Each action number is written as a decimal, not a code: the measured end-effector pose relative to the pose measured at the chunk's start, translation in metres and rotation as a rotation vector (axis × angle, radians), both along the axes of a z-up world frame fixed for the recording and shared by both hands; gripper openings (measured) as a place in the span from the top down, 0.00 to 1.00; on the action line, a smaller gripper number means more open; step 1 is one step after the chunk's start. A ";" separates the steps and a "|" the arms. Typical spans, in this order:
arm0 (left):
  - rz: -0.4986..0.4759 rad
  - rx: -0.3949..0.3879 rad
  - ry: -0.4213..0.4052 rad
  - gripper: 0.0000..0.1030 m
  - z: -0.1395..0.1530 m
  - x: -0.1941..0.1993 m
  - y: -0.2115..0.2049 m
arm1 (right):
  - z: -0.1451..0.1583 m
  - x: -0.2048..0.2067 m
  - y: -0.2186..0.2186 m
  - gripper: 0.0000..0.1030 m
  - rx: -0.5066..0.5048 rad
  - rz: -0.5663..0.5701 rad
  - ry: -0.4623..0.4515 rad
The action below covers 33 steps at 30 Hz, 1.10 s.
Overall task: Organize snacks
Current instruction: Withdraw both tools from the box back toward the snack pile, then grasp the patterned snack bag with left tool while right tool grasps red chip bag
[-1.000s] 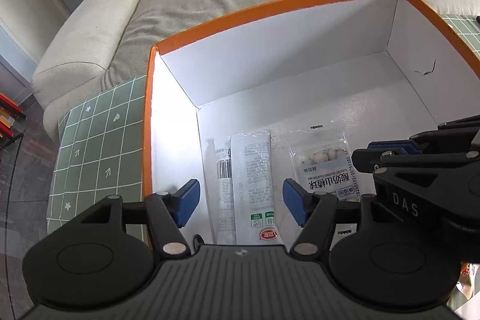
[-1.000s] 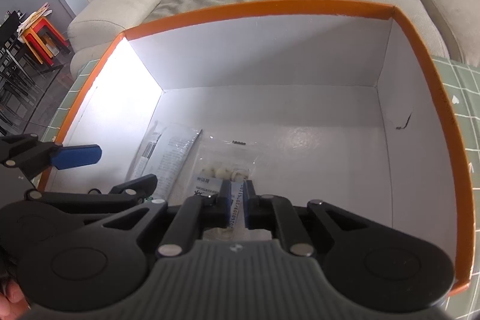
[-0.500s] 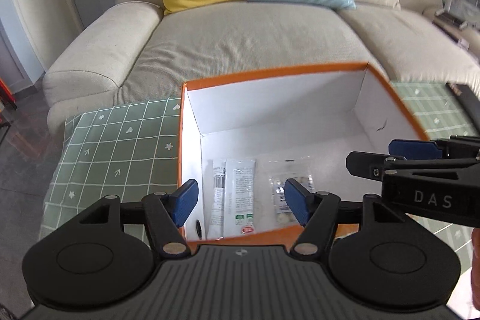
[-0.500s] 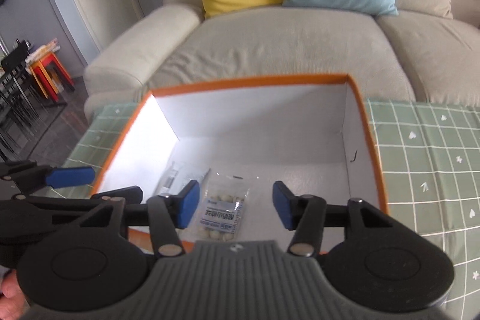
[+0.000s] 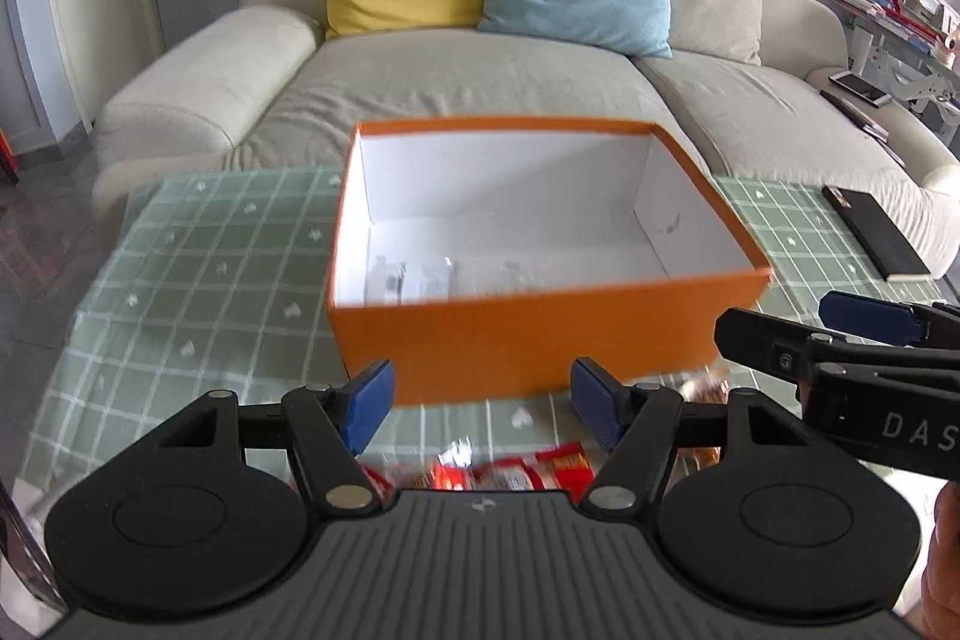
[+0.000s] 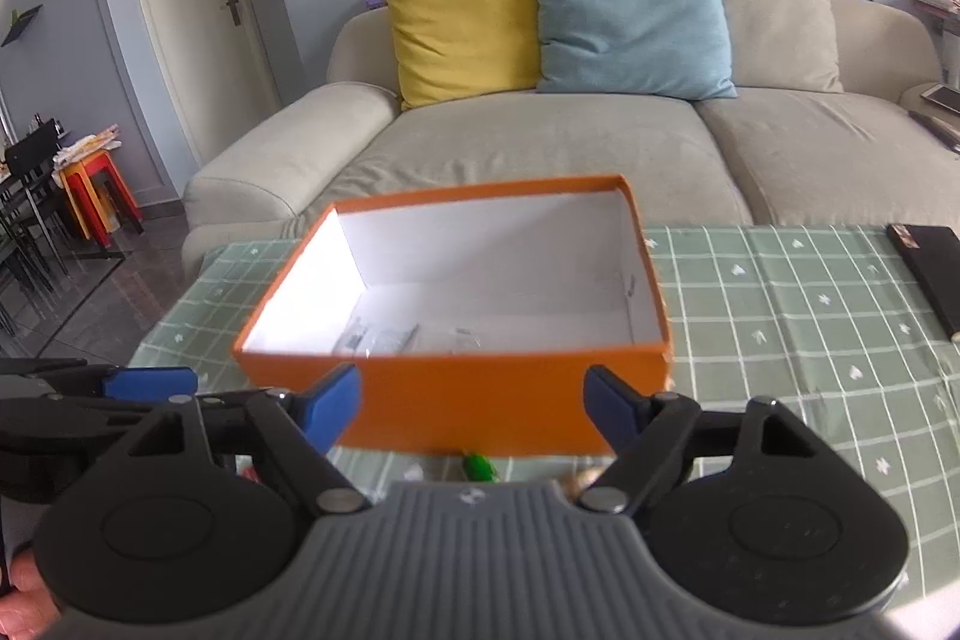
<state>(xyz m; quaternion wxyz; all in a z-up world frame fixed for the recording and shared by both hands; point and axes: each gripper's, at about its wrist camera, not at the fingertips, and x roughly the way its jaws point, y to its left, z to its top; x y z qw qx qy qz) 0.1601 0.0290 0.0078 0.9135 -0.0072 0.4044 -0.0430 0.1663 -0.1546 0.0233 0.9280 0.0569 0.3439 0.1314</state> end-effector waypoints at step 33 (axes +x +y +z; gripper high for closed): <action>0.086 -0.157 0.181 0.18 -0.094 -0.057 0.063 | -0.097 -0.049 0.036 0.15 0.065 0.081 0.215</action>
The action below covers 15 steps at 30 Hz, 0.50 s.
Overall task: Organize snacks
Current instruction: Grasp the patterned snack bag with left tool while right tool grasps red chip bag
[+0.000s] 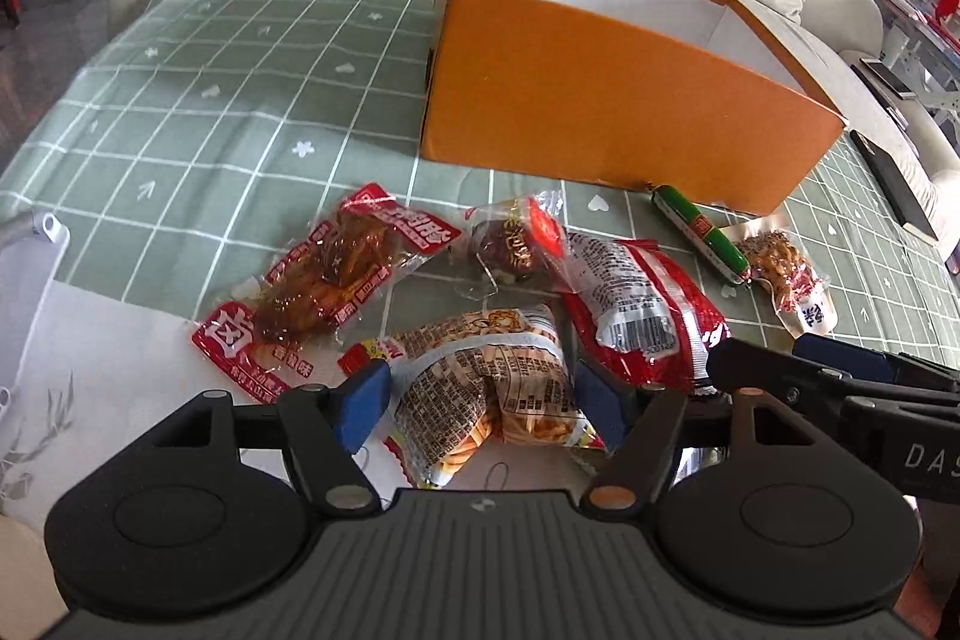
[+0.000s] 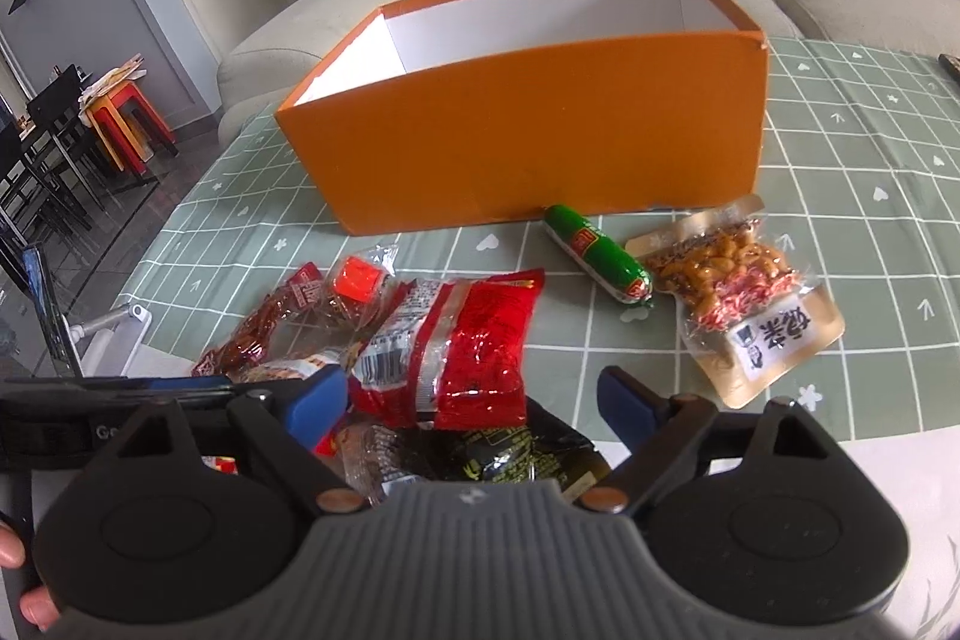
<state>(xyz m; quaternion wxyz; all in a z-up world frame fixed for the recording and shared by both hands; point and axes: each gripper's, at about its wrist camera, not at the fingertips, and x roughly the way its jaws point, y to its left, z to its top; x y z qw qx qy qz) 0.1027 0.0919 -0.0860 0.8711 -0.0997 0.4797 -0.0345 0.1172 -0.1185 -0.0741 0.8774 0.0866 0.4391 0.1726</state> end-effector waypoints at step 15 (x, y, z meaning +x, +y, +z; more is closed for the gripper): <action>0.114 -0.259 0.085 0.08 -0.027 0.010 0.033 | -0.026 0.041 0.012 0.14 0.093 -0.013 0.134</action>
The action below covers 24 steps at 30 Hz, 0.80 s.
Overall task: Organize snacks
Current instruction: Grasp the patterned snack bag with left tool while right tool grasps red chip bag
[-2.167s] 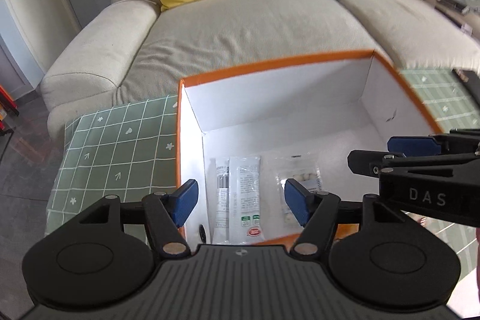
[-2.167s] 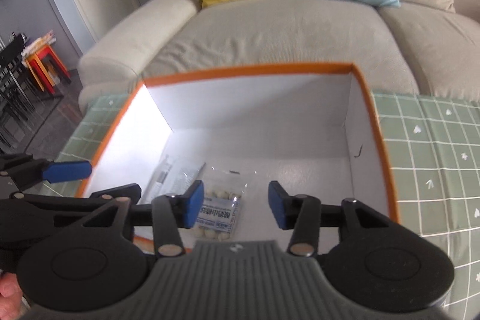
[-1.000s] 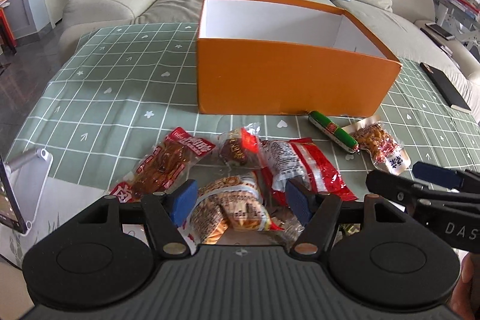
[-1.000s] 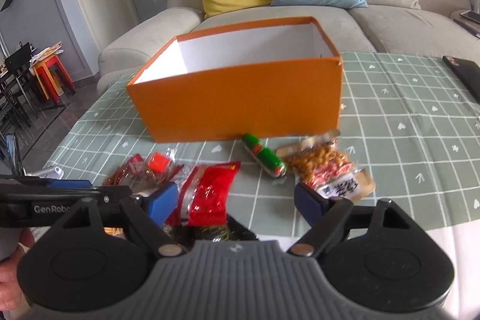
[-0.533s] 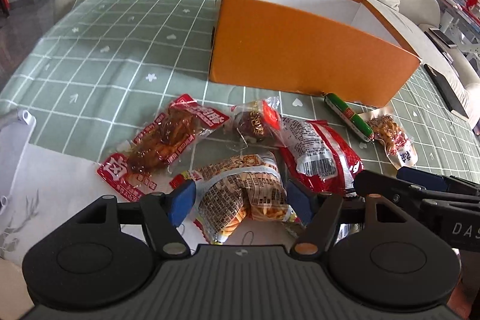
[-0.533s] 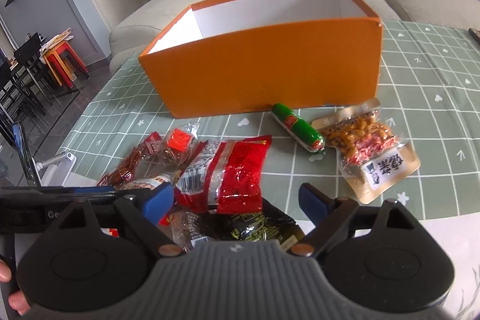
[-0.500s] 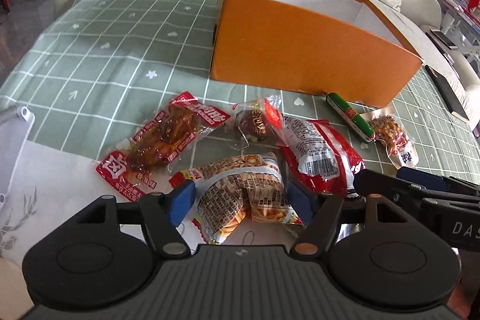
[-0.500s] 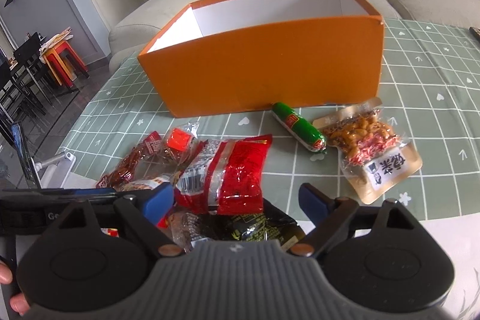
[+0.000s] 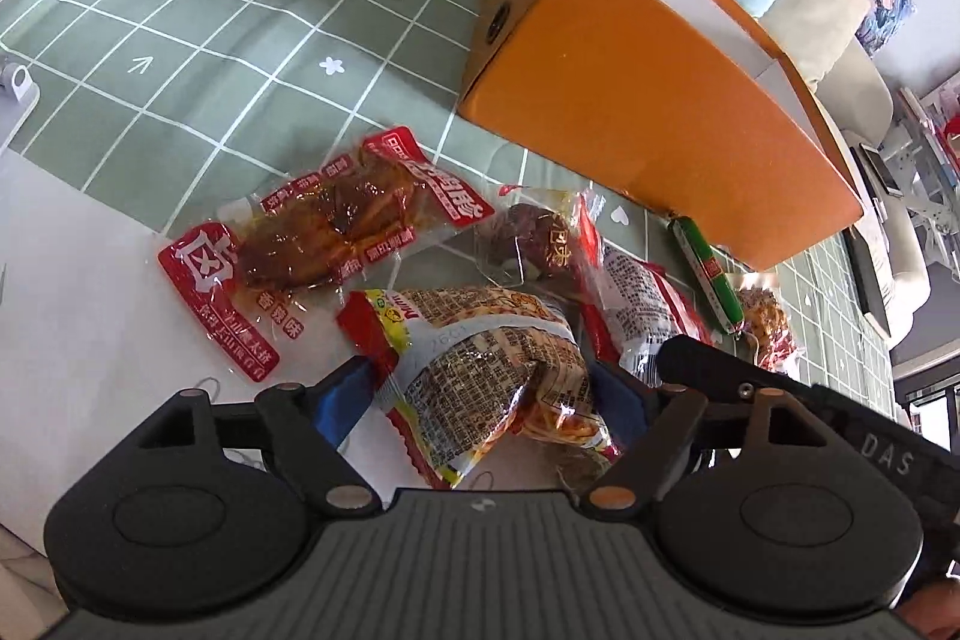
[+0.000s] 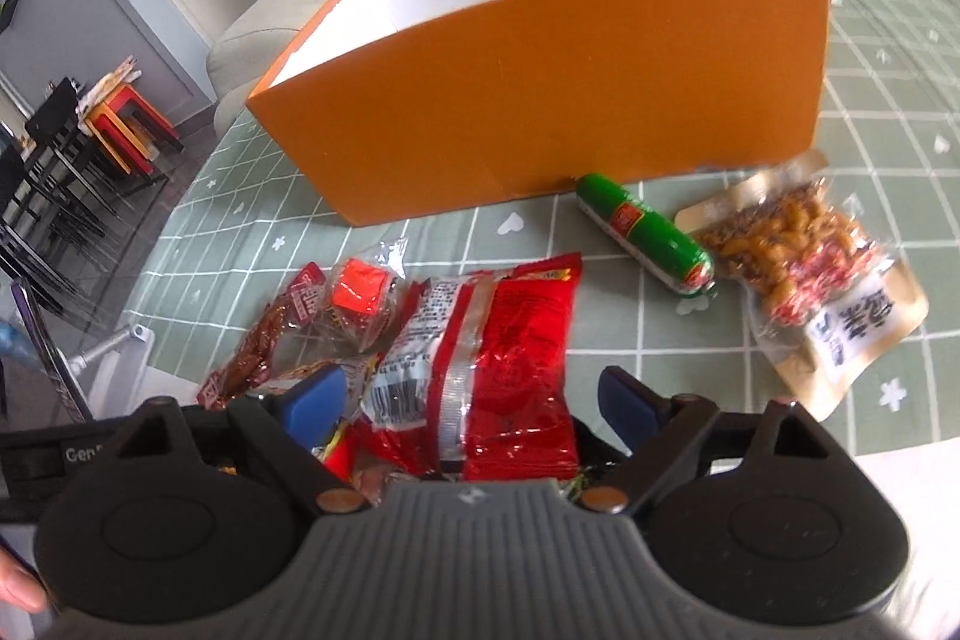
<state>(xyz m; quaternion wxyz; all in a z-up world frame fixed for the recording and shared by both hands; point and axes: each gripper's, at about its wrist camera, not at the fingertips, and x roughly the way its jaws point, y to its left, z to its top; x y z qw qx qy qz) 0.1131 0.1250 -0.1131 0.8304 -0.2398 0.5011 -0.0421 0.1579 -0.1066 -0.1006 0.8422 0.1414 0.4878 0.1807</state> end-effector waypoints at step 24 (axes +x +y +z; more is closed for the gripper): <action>-0.006 0.053 -0.060 0.38 0.006 -0.006 -0.016 | 0.003 -0.002 -0.014 0.60 0.085 -0.020 0.004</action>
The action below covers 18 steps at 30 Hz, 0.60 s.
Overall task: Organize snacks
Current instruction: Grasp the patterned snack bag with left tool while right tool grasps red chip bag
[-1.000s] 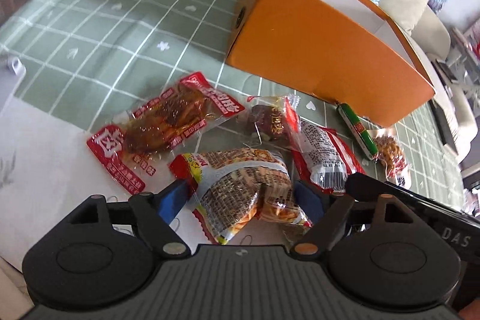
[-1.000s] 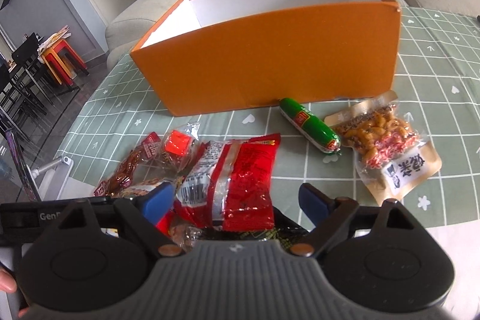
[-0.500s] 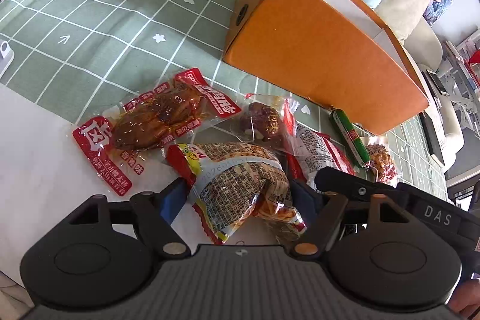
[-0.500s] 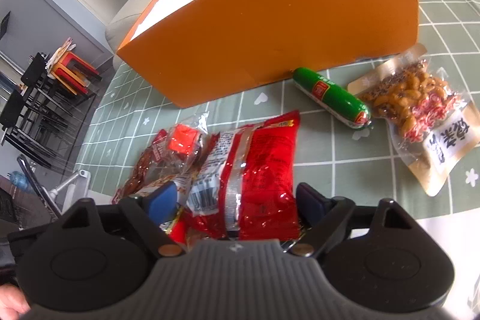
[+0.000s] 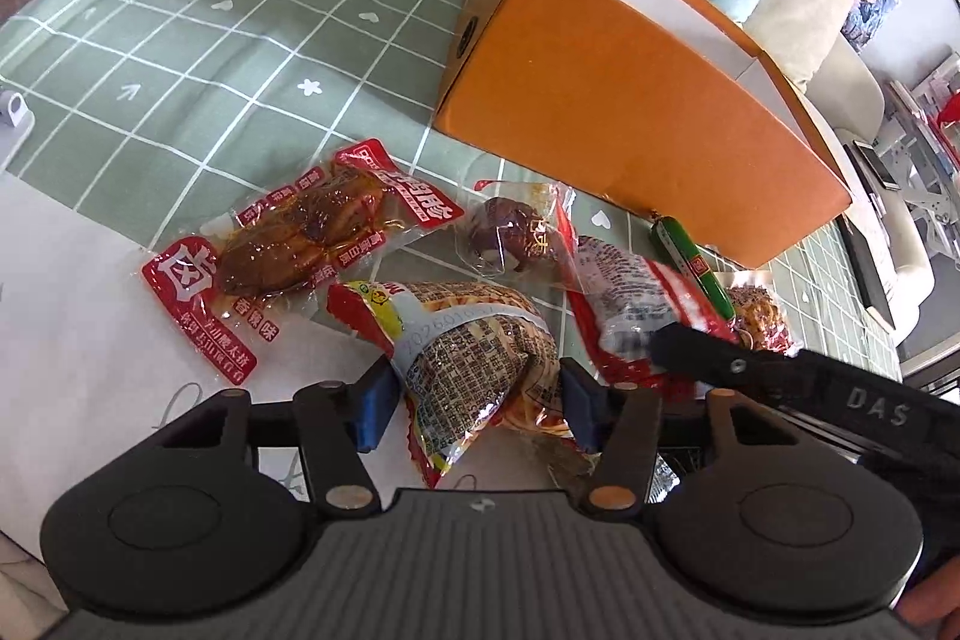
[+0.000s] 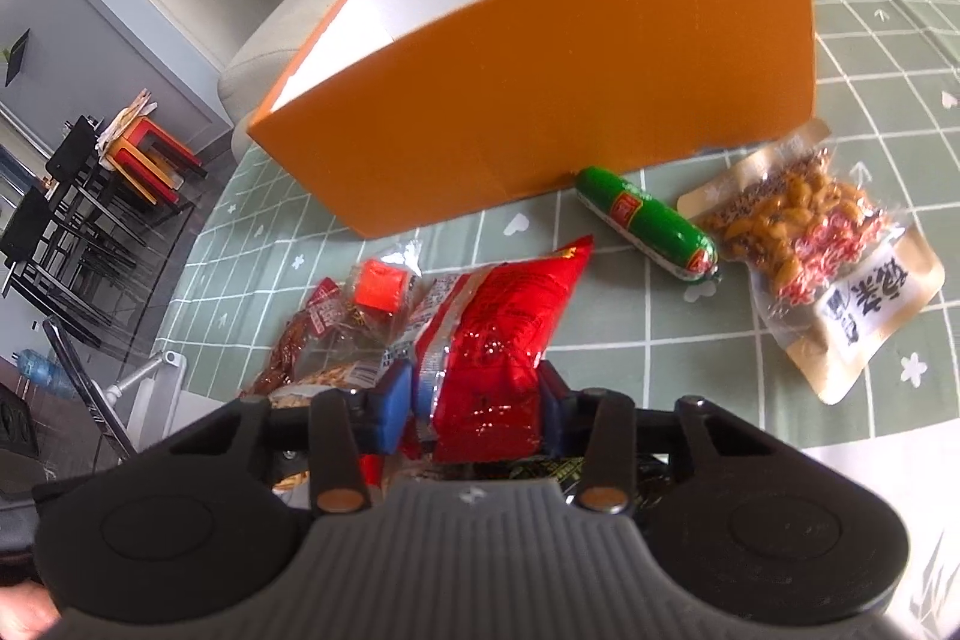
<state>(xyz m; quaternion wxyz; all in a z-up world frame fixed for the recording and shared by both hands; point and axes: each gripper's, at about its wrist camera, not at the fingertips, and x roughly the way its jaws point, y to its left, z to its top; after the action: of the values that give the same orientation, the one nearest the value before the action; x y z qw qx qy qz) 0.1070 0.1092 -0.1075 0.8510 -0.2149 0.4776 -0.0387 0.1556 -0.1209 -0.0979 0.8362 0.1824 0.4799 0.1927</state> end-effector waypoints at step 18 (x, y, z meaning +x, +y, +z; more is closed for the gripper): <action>-0.056 0.094 -0.111 0.40 0.044 -0.018 -0.031 | 0.031 -0.015 -0.036 0.67 -0.010 -0.056 -0.061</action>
<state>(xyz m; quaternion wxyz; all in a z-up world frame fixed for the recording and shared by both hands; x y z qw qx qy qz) 0.0889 0.0782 -0.0638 0.8839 -0.1585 0.4369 -0.0518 0.1411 -0.1571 -0.0668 0.8563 0.1858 0.4499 0.1725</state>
